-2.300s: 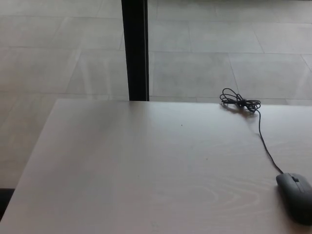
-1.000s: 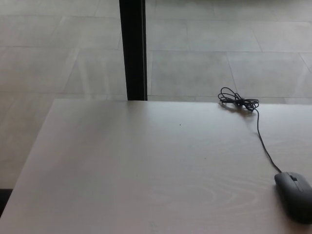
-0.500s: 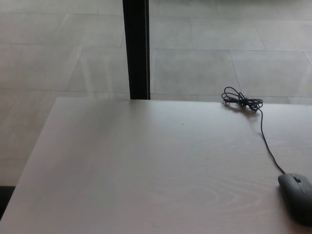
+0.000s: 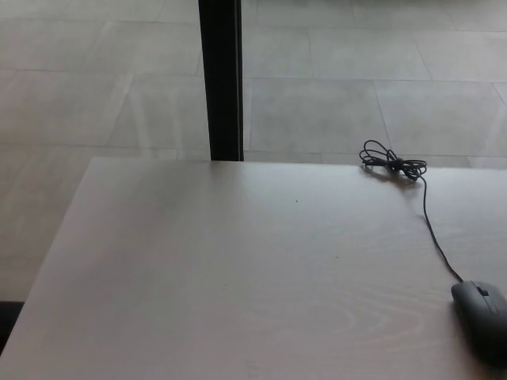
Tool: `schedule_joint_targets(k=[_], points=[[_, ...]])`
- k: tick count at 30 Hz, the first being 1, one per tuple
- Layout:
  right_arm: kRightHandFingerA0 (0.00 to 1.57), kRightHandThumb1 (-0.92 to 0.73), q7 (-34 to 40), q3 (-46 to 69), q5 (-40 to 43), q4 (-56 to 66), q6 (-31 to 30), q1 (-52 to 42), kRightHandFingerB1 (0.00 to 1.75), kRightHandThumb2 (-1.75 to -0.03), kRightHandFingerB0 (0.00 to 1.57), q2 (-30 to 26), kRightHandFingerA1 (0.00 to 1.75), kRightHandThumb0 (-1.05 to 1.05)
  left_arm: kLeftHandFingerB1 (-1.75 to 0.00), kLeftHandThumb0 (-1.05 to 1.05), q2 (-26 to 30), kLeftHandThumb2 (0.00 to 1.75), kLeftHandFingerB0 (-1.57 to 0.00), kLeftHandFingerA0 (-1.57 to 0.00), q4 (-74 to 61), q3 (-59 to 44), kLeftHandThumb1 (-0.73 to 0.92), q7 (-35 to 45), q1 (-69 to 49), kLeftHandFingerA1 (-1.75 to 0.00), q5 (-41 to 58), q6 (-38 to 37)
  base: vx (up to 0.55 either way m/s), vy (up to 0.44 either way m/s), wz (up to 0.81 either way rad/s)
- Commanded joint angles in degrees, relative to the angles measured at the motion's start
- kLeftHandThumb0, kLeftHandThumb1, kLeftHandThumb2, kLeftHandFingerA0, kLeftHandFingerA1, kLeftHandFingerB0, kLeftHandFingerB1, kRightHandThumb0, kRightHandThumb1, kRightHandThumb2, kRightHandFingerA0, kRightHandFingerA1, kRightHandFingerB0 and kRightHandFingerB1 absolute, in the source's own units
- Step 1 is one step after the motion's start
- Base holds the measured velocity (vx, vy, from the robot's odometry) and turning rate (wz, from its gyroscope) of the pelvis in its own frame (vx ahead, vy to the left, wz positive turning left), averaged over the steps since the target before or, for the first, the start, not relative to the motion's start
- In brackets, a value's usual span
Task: The robot uses its right fingers to click on the left button of the black mouse placed on the table.
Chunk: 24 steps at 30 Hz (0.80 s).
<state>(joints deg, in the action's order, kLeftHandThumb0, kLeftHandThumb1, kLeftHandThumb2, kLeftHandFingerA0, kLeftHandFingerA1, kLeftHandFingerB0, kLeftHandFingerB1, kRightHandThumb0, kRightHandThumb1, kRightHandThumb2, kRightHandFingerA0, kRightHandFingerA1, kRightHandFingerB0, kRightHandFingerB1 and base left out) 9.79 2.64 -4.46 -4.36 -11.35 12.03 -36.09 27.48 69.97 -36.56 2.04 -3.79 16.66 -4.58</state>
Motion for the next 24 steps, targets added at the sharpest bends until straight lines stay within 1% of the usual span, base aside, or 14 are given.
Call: schedule_joint_targets(k=[1, 2, 3, 5, 6, 8, 9, 12, 13, 15, 18, 19, 20, 24], points=[[0.34, -0.74, -1.41, -9.53, -14.33, -8.2, 8.01, 2.72, 0.42, -1.17, 0.23, -4.23, 0.55, -0.9, -0.44, -0.85, 0.87, 0.77, -0.4, -0.39, -0.34, -0.05, 0.92, 0.63, -1.03, -0.62, 0.91, -2.01, 0.0, 0.0, 0.0], [0.37, -0.8, -1.04, -10.01, -14.38, -9.05, 9.63, 2.53, 0.34, -0.76, 0.34, -4.22, 0.46, -0.94, -0.53, -0.8, 0.92, 1.22, -0.34, -0.37, -0.15, -0.13, 0.81, 0.57, -0.81, -0.64, 1.05, -1.67, 0.0, 0.0, 0.0], [0.31, -0.75, -1.29, -10.68, -14.64, -8.97, 8.99, 2.35, 0.44, -1.16, 0.27, -4.13, 0.55, -0.92, -0.43, -0.82, 1.07, 0.78, -0.43, -0.46, -0.01, 0.92, 0.92, -0.48, -0.83, -0.6, -0.18, -2.03, 0.0, 0.0, 0.0], [0.26, -0.92, -2.5, -13.22, -16.85, -8.93, 8.11, 1.71, 0.31, -0.72, 0.3, -5.37, 0.4, -0.92, -0.45, -0.81, 0.97, 0.78, -0.43, -0.54, -0.2, 0.82, 0.92, -0.72, -0.44, -0.66, 0.12, -1.34, 0.0, 0.0, 0.0], [0.19, -0.7, -3.05, -14.21, -17.24, -9.13, 8.0, 1.42, 0.46, -1.13, 0.27, -5.5, 0.5, -0.85, -0.45, -0.84, 1.0, 0.79, -0.42, -0.58, -0.19, 0.65, 0.92, -0.14, -0.3, -0.73, 0.43, -1.17, 0.0, 0.0, 0.0], [0.19, -0.7, -2.34, -14.81, -17.02, -10.09, 9.4, 1.14, 0.46, -1.13, 0.27, -5.25, 0.5, -0.85, -0.45, -0.84, 1.03, 0.79, -0.42, -0.58, 0.02, 0.44, 0.92, 0.24, -0.13, -0.73, 0.74, -1.24, 0.0, 0.0, 0.0], [0.27, -0.91, -2.32, -15.39, -17.08, -10.28, 9.32, 0.84, 0.31, -0.68, 0.33, -5.04, 0.41, -0.91, -0.45, -0.82, 1.11, 0.77, -0.42, -0.58, -0.02, 0.57, 0.92, -0.04, -0.08, -0.69, 0.59, -1.17, 0.0, 0.0, 0.0], [0.28, -0.92, 0.01, -19.15, -22.52, -10.67, 8.63, 0.72, 0.32, -0.7, 0.32, -6.12, 0.39, -0.91, -0.43, -0.84, 1.23, 0.78, -0.44, -0.52, -0.17, 0.84, 0.92, 0.43, -0.32, -0.61, 0.53, -1.18, 0.0, 0.0, 0.0], [0.19, -0.71, 0.49, -19.37, -22.59, -10.66, 9.46, 0.5, 0.46, -1.13, 0.25, -5.97, 0.49, -0.84, -0.43, -0.84, 1.37, 0.76, -0.45, -0.52, 0.06, 0.7, 0.92, 0.03, -0.07, -0.6, 0.68, -0.73, 0.0, 0.0, 0.0], [0.27, -0.92, 0.14, -20.29, -23.25, -10.69, 9.43, 0.65, 0.31, -0.7, 0.31, -6.0, 0.38, -0.9, -0.45, -0.81, 1.46, 0.75, -0.44, -0.49, 0.07, 1.01, 0.92, 0.44, -0.18, -0.61, 0.43, -1.23, 0.0, 0.0, 0.0], [0.23, -0.75, 1.64, -22.68, -26.69, -11.32, 10.3, 1.04, 0.44, -1.15, 0.22, -6.38, 0.51, -0.84, -0.47, -0.8, 1.25, 0.76, -0.46, -0.53, 0.07, 0.7, 0.92, 0.17, -0.08, -0.63, 0.78, -1.79, 0.0, 0.0, 0.0], [0.29, -0.92, 1.8, -23.41, -27.66, -11.34, 9.58, 1.45, 0.32, -0.75, 0.29, -6.1, 0.39, -0.9, -0.57, -0.79, 1.5, 1.13, -0.46, -0.51, 0.47, 0.31, 0.77, 0.34, 0.32, -0.68, 1.2, -1.28, 0.0, 0.0, 0.0], [0.3, -0.91, 1.01, -25.21, -29.77, -10.66, 7.88, 1.92, 0.32, -0.79, 0.25, -5.78, 0.4, -0.94, -0.44, -0.81, 1.61, 0.79, -0.46, -0.54, 0.03, 0.5, 0.92, 1.01, 0.04, -0.6, 1.15, -1.03, 0.0, 0.0, 0.0], [0.32, -0.92, 1.06, -27.42, -31.35, -10.3, 8.21, 1.83, 0.32, -0.79, 0.26, -5.06, 0.4, -0.95, -0.46, -0.83, 1.41, 0.79, -0.48, -0.6, 0.06, 0.8, 0.92, 0.52, 0.12, -0.64, 0.95, -0.82, 0.0, 0.0, 0.0]])
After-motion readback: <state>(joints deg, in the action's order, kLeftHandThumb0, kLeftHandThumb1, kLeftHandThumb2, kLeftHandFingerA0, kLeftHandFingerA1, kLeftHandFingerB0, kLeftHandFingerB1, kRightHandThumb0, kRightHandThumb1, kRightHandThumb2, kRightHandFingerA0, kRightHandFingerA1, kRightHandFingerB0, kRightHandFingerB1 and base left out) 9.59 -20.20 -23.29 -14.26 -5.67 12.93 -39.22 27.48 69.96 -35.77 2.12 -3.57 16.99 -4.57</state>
